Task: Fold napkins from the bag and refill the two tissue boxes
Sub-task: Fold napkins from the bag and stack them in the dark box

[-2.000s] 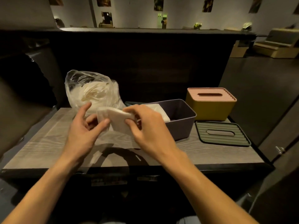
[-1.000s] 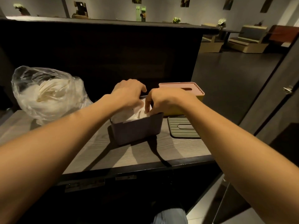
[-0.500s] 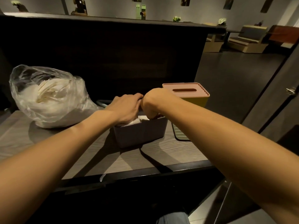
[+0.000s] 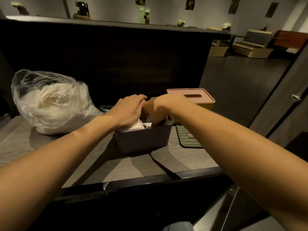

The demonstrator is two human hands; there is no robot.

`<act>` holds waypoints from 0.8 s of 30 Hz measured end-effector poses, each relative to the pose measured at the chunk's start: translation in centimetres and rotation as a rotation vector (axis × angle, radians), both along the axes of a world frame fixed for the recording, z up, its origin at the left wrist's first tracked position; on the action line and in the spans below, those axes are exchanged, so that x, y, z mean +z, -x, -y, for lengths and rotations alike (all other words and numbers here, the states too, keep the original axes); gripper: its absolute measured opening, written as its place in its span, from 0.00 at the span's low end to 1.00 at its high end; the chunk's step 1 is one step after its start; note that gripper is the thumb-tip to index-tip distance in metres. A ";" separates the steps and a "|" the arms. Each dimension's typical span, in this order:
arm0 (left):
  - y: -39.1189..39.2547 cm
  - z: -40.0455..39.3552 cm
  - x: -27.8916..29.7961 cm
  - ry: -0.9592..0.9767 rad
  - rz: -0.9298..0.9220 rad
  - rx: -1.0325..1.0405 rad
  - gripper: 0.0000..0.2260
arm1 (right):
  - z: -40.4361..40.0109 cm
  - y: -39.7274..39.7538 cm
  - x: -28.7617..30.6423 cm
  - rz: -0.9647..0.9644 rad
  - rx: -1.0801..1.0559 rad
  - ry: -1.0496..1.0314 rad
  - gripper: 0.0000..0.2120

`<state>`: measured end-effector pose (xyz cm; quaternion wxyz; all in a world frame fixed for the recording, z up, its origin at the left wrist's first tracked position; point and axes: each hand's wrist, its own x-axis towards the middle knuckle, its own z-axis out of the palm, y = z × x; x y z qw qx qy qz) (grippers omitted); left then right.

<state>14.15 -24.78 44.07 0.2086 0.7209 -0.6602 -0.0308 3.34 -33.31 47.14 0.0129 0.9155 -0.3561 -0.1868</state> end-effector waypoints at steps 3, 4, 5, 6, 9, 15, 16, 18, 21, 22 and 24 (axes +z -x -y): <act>-0.8 -0.3 1.0 0.095 -0.049 0.002 0.16 | -1.4 1.6 3.5 0.204 0.013 0.029 0.16; -1.1 -0.6 1.4 0.105 -0.043 0.003 0.15 | -1.9 1.8 4.5 0.258 0.040 0.045 0.12; -1.6 -0.9 1.8 0.115 -0.040 0.006 0.13 | -2.4 1.6 5.2 0.318 0.068 0.054 0.09; -2.1 -1.4 2.2 0.128 -0.041 0.009 0.12 | -2.9 1.0 5.7 0.377 0.091 0.061 0.07; -4.3 -3.4 3.5 0.170 -0.039 0.050 0.10 | -4.3 -1.8 6.1 0.530 0.127 0.073 0.04; -10.8 -9.7 5.2 0.235 -0.016 0.204 0.13 | -8.4 -8.2 6.0 0.713 0.276 0.037 0.08; -12.2 -10.9 5.4 0.244 -0.029 0.229 0.14 | -9.2 -9.5 6.0 0.740 0.297 0.052 0.09; -14.8 -13.0 5.6 0.280 -0.051 0.269 0.16 | -10.4 -12.0 5.9 0.808 0.332 0.057 0.09; -17.9 -15.0 5.4 0.301 -0.078 0.331 0.17 | -11.2 -15.4 5.2 0.900 0.365 0.015 0.12; -18.6 -15.4 5.2 0.274 -0.088 0.341 0.20 | -11.2 -16.4 4.9 0.891 0.381 -0.001 0.14; -19.7 -15.9 4.5 0.161 -0.126 0.333 0.32 | -11.0 -17.9 4.2 0.816 0.417 -0.054 0.21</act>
